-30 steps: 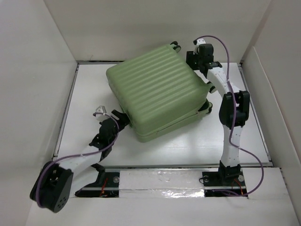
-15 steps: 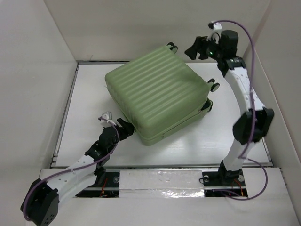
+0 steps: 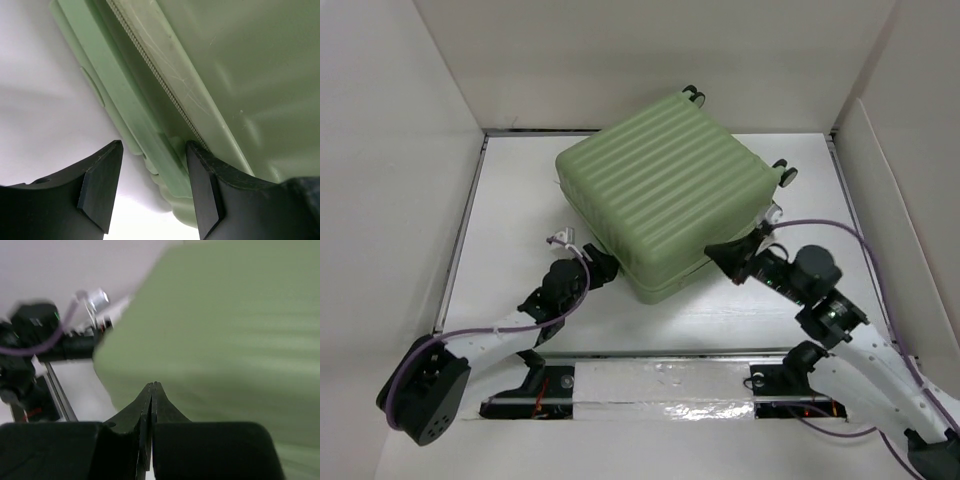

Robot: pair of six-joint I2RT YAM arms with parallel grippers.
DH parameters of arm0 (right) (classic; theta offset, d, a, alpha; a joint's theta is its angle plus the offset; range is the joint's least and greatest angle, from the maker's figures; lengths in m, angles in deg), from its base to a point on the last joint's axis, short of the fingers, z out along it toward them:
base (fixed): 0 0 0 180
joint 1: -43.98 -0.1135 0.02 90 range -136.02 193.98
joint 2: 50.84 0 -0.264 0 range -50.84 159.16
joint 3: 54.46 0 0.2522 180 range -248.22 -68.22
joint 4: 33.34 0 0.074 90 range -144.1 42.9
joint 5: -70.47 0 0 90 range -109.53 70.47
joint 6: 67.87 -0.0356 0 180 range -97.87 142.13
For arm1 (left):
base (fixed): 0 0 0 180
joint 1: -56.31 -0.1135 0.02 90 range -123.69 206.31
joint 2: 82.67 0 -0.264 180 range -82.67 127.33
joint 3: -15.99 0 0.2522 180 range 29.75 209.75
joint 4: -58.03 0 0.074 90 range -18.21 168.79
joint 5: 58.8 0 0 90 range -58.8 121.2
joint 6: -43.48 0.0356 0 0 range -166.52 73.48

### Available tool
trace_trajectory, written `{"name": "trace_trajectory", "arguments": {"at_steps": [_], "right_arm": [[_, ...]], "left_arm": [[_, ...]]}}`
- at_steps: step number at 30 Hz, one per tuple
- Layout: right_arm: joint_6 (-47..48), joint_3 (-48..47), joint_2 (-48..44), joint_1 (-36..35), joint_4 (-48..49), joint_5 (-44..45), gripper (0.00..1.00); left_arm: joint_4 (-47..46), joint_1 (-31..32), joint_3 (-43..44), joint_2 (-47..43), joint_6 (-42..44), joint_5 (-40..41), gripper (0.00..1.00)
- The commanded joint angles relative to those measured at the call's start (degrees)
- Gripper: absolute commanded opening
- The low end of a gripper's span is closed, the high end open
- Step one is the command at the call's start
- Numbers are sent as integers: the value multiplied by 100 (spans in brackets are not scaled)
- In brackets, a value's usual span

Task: Pack the luggage

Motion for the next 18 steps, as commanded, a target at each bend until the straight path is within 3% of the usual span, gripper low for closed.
{"name": "trace_trajectory", "arguments": {"at_steps": [1, 4, 6, 14, 18], "right_arm": [[-265, 852, -320, -591, -242, 1122, 17], [-511, 1372, -489, -1021, -31, 1903, 45], [-530, 1521, -350, -1155, 197, 2316, 50], [-521, 1785, 565, -1217, 954, 3127, 51], [-617, 1646, 566, -1217, 762, 3347, 49]], "left_arm": [[-1019, 250, 481, 476, -97, -481, 50], [-1196, 461, 657, 810, -159, -235, 51], [-1232, 514, 763, 977, -176, -164, 51], [-1039, 514, 825, 1057, -62, -111, 53], [-566, 514, 921, 821, 315, 99, 56]]}}
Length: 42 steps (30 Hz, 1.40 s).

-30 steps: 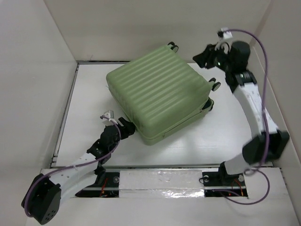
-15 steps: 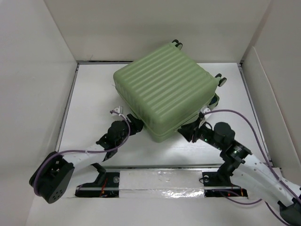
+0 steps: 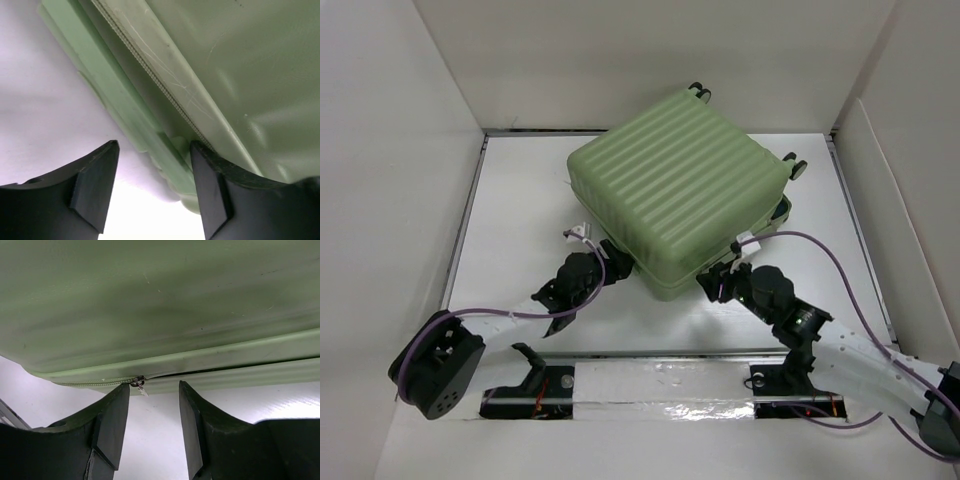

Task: Pack the luggage

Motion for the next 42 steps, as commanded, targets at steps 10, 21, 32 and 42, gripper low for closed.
{"name": "trace_trajectory", "arguments": {"at_steps": [10, 21, 32, 42], "right_arm": [[-551, -426, -744, 686, -1128, 1408, 35], [-553, -681, -14, 2530, -919, 1014, 10], [-455, -927, 829, 3832, -39, -59, 14], [-245, -1480, 2059, 4158, 488, -621, 16]], "left_arm": [[622, -2009, 1, -2018, 3, 987, 78], [334, -3644, 3776, 2047, -921, -603, 79], [2770, -4032, 8239, 5563, -69, -2729, 78], [3177, -3636, 8731, 6139, 337, -3382, 76]]}}
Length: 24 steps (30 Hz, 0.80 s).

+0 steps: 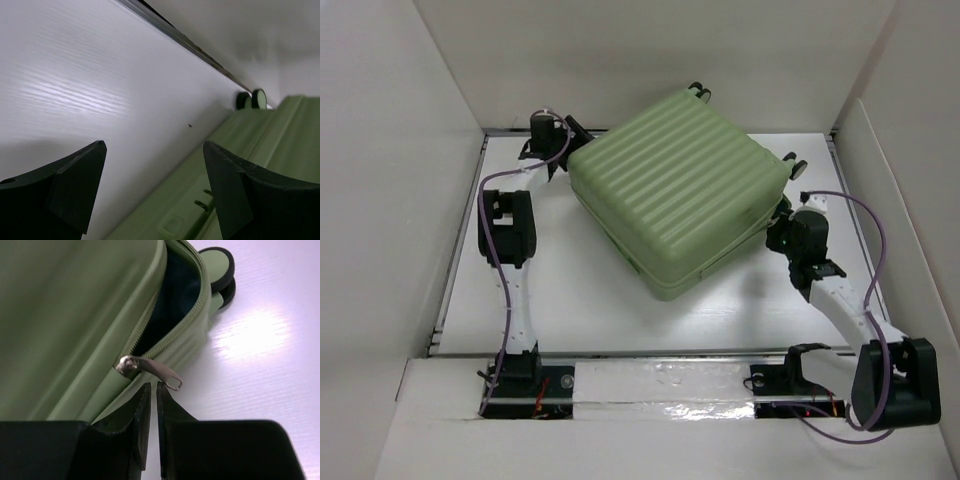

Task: Pack the luggage

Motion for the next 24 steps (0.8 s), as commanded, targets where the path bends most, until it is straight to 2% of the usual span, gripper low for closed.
{"name": "trace_trajectory", "arguments": {"at_steps": [1, 2, 4, 5, 10, 14, 16, 19, 21, 23, 24], "right_arm": [[256, -512, 392, 51, 752, -684, 16], [248, -574, 689, 51, 875, -948, 17], [326, -820, 1025, 51, 1166, -1573, 17], [388, -943, 1340, 51, 1167, -1697, 17], [686, -1759, 2185, -160, 1097, -2355, 17], [705, -1963, 2371, -300, 1044, -2366, 18], [626, -1946, 2310, -300, 1000, -2331, 18], [520, -1920, 2161, -300, 607, -2174, 27], [406, -1658, 1977, -248, 534, -2041, 38], [301, -1367, 1592, -161, 534, -1936, 46], [283, -1079, 1441, -108, 525, -1874, 48]], "left_arm": [[-732, 88, -485, -499, 37, -648, 76], [-1164, 88, -1402, -892, -103, -701, 76], [-2295, 88, -2285, -1298, -578, -649, 75], [-2554, 88, -2934, -1613, -684, -597, 75], [-3538, 141, -4344, -2406, -965, -184, 74], [-3936, 141, -5381, -3135, -992, 97, 74], [-3990, 141, -5524, -3303, -1001, 221, 74], [-3763, 141, -5393, -3480, -1027, 441, 76], [-3551, -17, -4963, -3392, -1150, 459, 78], [-3437, -175, -4673, -3235, -1369, 389, 78], [-3323, -350, -4263, -3199, -1431, 371, 80]]}}
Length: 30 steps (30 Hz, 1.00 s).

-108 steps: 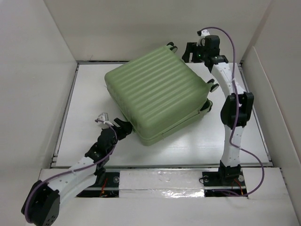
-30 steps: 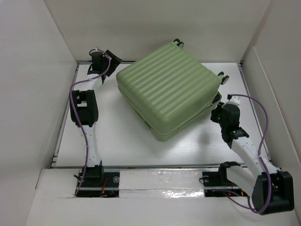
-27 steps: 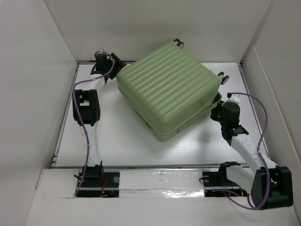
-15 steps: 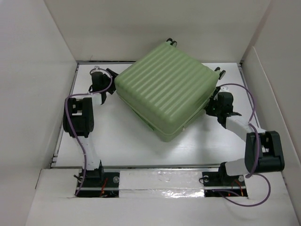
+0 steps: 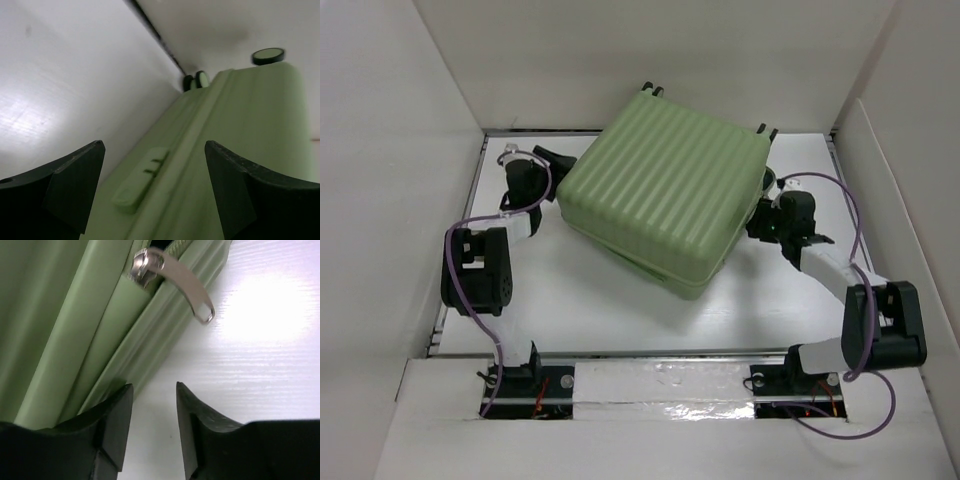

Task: Pack the luggage

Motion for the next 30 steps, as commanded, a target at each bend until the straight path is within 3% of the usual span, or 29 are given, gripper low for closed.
{"name": "trace_trajectory", "arguments": {"at_steps": [1, 4, 7, 8, 9, 10, 15, 16, 17, 19, 23, 26, 27, 30], "right_arm": [[-375, 342, -895, 12, 722, -556, 48], [-489, 1025, -1538, 137, 808, -792, 44], [-542, 1730, -2557, 137, 1273, -1395, 15], [-612, 2185, -2821, 137, 1354, -1573, 2], [-656, 2407, -3346, 137, 1459, -1767, 0], [-691, 2626, -3603, 59, 1721, -2090, 0], [-551, 3199, -4817, -153, 1136, -2164, 0], [-525, 3217, -4940, -153, 961, -2173, 3], [-499, 3252, -5124, -205, 907, -2182, 15], [-525, 3419, -5223, -206, 984, -2286, 25], [-578, 3578, -5188, -259, 1372, -2665, 36], [-420, 3412, -4890, -319, 1460, -2744, 34], [-376, 3350, -4698, -320, 1425, -2753, 33], [-402, 3411, -4503, -373, 1731, -3085, 33]], "left_arm": [[276, -191, 1365, -141, -79, -237, 80], [1148, -315, 2045, -421, 463, 131, 80], [1310, -254, 2224, -1237, 799, 677, 70], [1196, -184, 2057, -1779, 818, 765, 64], [1082, -70, 1542, -2106, 827, 818, 39], [802, 53, 1189, -2397, 836, 879, 28], [264, 976, -1540, -4331, 520, 1223, 0], [167, 1029, -1887, -4533, 484, 1188, 0], [219, 1030, -2160, -4892, 475, 1057, 0], [839, 1030, -2663, -5219, 642, 1038, 0], [1493, 1030, -3375, -6246, 800, 636, 0], [1730, 1030, -3727, -6399, 923, -74, 23], [1801, 1030, -3797, -6338, 976, -252, 39], [1872, 1030, -3981, -6092, 1064, -921, 51]]}}
